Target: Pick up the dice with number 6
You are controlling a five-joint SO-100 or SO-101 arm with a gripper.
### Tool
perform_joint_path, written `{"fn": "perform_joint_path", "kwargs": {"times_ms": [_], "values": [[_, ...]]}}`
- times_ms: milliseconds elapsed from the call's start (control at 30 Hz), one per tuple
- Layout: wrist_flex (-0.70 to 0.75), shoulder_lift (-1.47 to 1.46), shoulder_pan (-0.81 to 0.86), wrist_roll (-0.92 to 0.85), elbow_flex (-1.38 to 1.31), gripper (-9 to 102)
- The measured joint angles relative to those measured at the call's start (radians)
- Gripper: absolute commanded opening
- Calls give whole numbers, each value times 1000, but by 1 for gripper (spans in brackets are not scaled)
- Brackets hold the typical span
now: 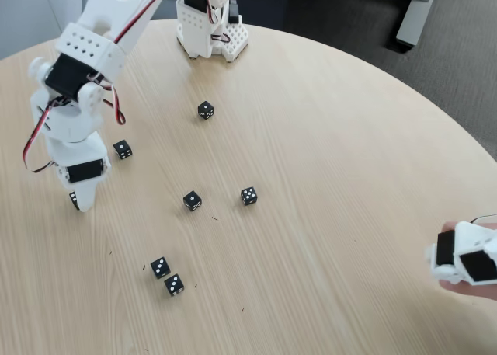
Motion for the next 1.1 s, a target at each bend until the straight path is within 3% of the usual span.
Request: {"fn": "perform_joint_path", "kwargs": {"times_ms": [433, 600, 833, 1100], "values": [[17, 193, -66, 40, 8, 0], [107, 374, -124, 40, 57, 0], [259, 644, -318, 21, 155, 0], [333, 1043, -549, -74, 354, 0]]}}
